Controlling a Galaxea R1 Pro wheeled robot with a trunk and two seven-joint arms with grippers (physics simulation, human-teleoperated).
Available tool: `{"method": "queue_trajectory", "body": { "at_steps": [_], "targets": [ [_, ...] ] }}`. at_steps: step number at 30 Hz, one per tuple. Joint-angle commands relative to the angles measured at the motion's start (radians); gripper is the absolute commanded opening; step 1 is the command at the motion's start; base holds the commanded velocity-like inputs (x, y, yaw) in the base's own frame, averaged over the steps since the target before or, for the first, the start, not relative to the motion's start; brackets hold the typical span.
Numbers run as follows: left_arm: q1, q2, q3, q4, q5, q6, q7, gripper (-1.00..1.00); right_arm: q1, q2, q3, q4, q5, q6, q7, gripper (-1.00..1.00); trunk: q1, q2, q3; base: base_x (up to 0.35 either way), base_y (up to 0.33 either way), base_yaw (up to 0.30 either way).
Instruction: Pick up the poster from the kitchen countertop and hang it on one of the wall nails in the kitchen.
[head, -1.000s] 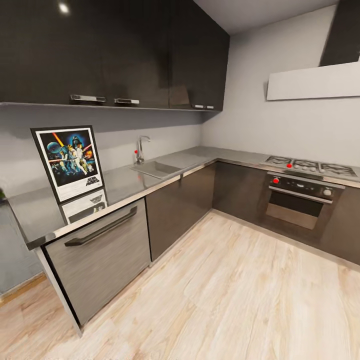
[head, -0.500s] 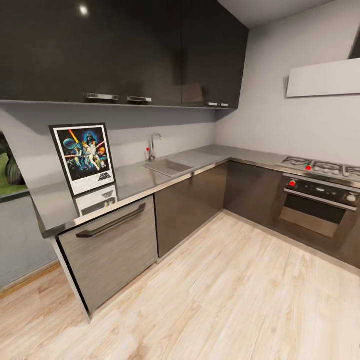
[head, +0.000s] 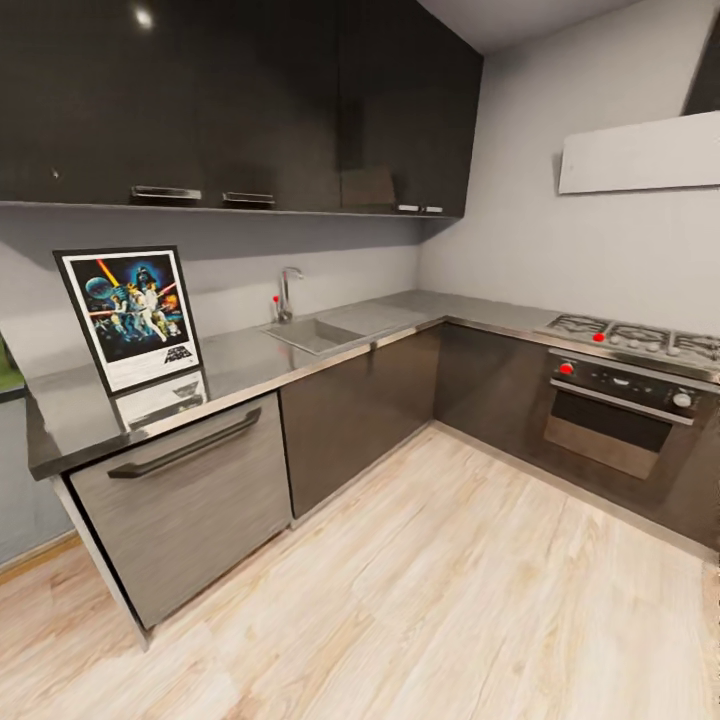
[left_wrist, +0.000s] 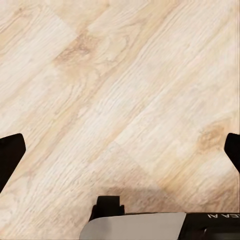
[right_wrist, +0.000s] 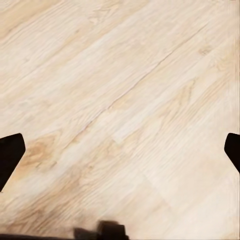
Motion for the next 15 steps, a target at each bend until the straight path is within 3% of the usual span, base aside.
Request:
{"method": "queue_trajectory", "body": {
  "at_steps": [1,7,15],
  "targets": [
    [0.000,0.000,0.001,-0.002,0.000,0.001,0.000,1.00,-0.001,0.000,0.000,0.001,0.010,-0.002,0.000,1.00,0.000,0.000,-0.001,0.093,-0.328,0.066],
    [0.000,0.000,0.001,-0.002,0.000,0.002,0.001,1.00,-0.001,0.007,-0.001,0.001,0.010,-0.003,-0.004,1.00,0.000,0.000,-0.001,0.113,-0.304,0.220],
    [0.001,0.000,0.003,-0.002,0.000,-0.003,0.001,1.00,-0.001,0.009,-0.001,0.001,0.010,-0.003,-0.006,1.00,0.000,0.000,-0.001,0.032,-0.076,0.286]
  ]
}}
